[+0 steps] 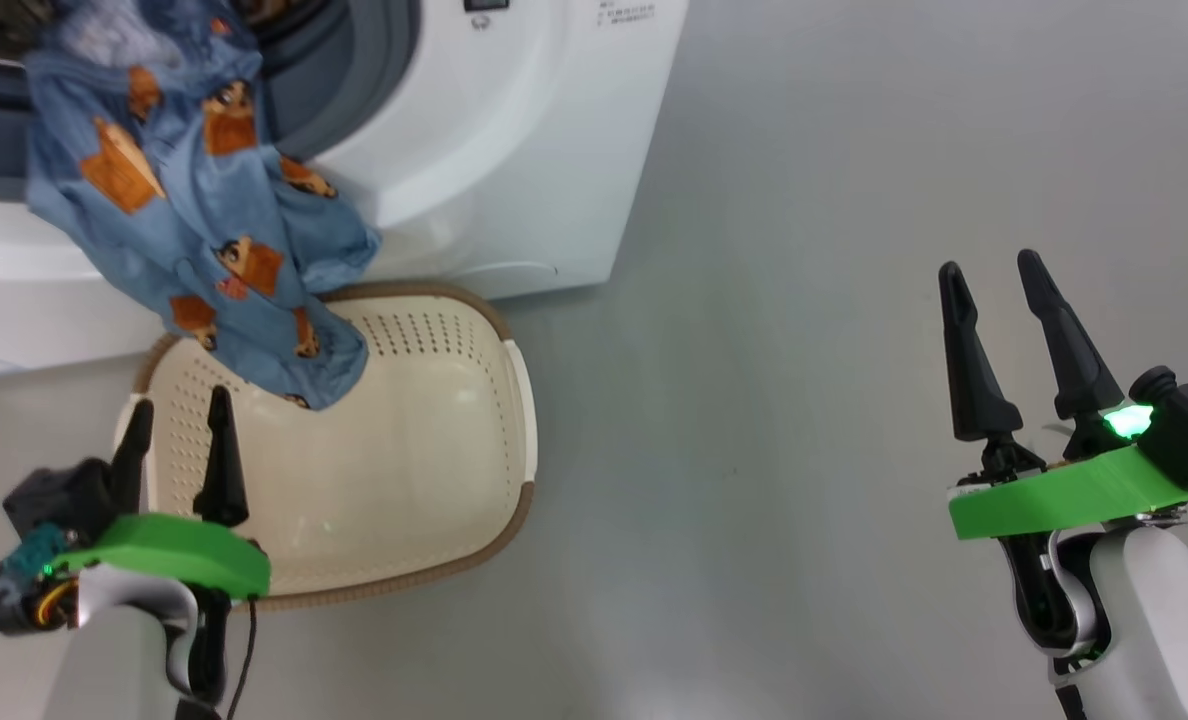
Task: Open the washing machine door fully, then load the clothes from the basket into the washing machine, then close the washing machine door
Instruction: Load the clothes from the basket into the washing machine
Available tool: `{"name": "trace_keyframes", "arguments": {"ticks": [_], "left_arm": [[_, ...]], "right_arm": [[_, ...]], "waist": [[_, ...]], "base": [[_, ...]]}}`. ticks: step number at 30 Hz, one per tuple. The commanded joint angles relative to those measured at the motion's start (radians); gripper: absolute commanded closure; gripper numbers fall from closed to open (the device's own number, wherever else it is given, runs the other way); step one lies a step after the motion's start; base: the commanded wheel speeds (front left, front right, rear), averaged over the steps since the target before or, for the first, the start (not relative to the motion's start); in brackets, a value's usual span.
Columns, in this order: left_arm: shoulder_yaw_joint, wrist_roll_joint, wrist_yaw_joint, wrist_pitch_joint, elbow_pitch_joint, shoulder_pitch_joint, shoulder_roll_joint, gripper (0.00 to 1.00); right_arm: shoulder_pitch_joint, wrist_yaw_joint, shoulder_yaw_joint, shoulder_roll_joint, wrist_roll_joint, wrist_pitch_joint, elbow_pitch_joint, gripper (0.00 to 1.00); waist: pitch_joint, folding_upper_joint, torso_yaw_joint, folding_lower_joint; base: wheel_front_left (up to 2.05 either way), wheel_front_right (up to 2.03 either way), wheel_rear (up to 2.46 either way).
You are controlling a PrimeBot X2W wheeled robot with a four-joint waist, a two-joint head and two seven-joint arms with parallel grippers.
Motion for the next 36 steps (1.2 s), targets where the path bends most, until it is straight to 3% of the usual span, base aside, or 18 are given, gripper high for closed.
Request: {"name": "trace_keyframes", "arguments": {"ticks": [1,14,23,36], "left_arm": [[0.008,-0.02,0.001,-0.006,0.012,-0.031,0.041,0.0],[-0.146,-0.174,0.0,-0.006,0.284,-0.316,0.188,0.0],[-0.235,-0.267,0.0,-0.006,0.381,-0.421,0.25,0.0],[-0.449,-0.457,0.0,-0.006,0.156,-0.435,0.316,0.0]], "right_arm": [[-0.015,0.004,0.02,-0.001,-0.01,-0.008,-0.026,0.0],[-0.078,0.004,0.049,0.017,-0.011,-0.008,-0.039,0.0],[-0.096,0.004,0.071,0.027,-0.012,-0.008,-0.048,0.0],[-0.114,0.004,0.08,0.042,-0.016,-0.008,-0.05,0.0]], "waist": [[0.069,-0.0001,-0.021,0.0],[0.178,-0.0001,-0.066,0.0],[0.213,-0.0001,-0.095,0.0],[0.241,-0.0001,-0.103,0.0]], "base": [[0.0,0.0,0.0],[0.0,0.0,0.0],[0.0,0.0,0.0],[0.0,0.0,0.0]]}}
